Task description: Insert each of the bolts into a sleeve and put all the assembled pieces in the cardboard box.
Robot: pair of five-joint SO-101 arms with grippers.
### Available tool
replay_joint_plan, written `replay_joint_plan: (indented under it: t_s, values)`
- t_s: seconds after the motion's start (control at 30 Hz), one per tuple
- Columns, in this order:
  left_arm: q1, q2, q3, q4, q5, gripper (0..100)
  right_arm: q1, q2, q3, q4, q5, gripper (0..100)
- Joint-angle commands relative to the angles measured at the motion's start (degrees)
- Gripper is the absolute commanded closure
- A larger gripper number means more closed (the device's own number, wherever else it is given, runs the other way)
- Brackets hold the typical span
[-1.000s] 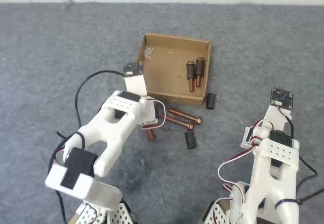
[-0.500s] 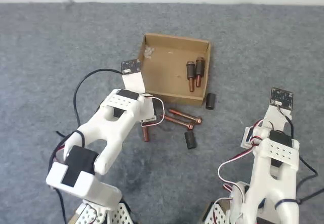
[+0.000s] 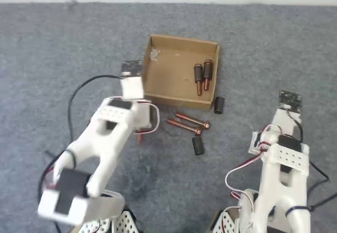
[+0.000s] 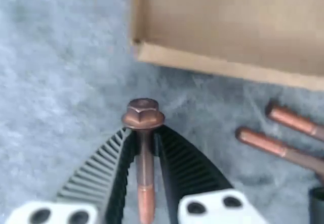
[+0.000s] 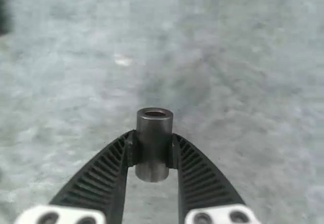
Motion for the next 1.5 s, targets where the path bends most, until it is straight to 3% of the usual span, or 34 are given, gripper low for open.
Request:
replay_joint_plan:
  t_s: [0.0, 0.1, 0.47, 0.77, 0.97, 1.17, 1.47]
  values:
    - [-2.2, -8.35, 4.18, -6.42, -0.7, 99, -5.41, -2.24, -0.88, -1.19, -2.2, 99.1]
    - [-3.25, -8.97, 6.2, -10.46, -0.7, 99, -11.38, -2.42, -0.79, -3.56, -6.15, 99.1]
    - [-5.1, -8.97, 8.75, -17.23, -0.7, 99, -30.11, -2.68, -0.44, -17.71, -6.51, 99.1]
    - [-5.19, -8.97, 8.84, -17.23, -0.7, 99, -35.47, -2.15, 0.44, -37.67, -6.59, 99.1]
    - [-5.19, -8.97, 8.84, -17.23, -0.79, 99, -37.76, -2.07, 5.8, -58.42, -6.51, 99.1]
    - [-5.19, -8.97, 8.84, -17.23, -0.79, 99, -38.02, -1.36, 4.66, -61.14, -6.59, 99.1]
    - [-5.19, -8.97, 8.84, -17.23, -0.88, 99, -38.64, 20.09, 2.73, -84.97, -6.59, 99.1]
